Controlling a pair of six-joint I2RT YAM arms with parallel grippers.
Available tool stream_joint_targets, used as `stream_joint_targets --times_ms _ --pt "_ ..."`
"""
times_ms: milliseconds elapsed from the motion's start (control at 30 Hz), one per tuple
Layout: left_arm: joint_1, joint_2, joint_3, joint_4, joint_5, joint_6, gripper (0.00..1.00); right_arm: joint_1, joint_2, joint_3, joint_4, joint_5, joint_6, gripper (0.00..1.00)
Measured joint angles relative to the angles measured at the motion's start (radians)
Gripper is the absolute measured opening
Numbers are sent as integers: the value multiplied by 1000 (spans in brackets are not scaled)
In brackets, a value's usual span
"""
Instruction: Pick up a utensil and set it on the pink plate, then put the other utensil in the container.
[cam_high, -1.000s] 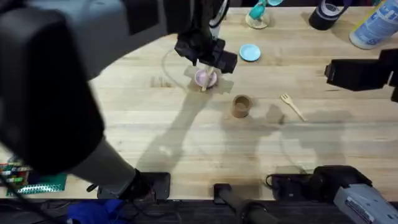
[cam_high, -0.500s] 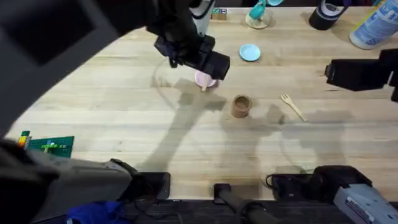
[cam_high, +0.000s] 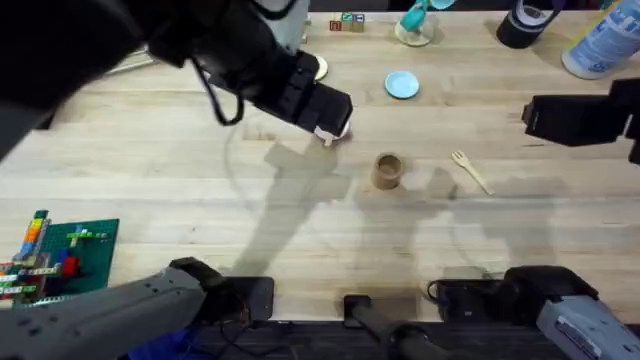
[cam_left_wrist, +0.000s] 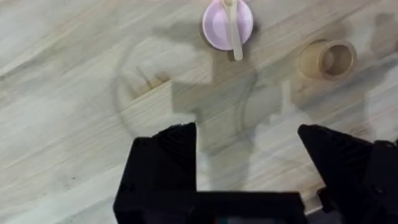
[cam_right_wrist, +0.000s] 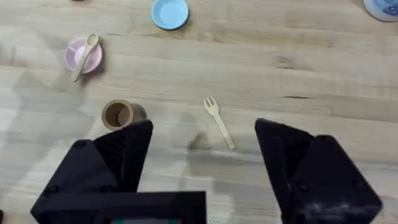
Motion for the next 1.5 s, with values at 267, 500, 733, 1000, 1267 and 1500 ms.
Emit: stream_joint_targets --times_ms 267,500,733,1000,1267,1500 --pt "0 -268 -147 6 -13 2 993 0 0 0 0 0 0 998" --pt "0 -495 -253 63 -17 -10 995 0 0 0 0 0 0 998" --pt "0 -699 -377 164 -22 -17 994 0 0 0 0 0 0 998" --pt "0 -711 -443 204 -35 -21 995 0 0 0 0 0 0 998" --pt "0 -712 -443 212 -39 -21 996 0 0 0 0 0 0 998" --pt "0 -712 -443 212 -39 -21 995 0 0 0 0 0 0 998"
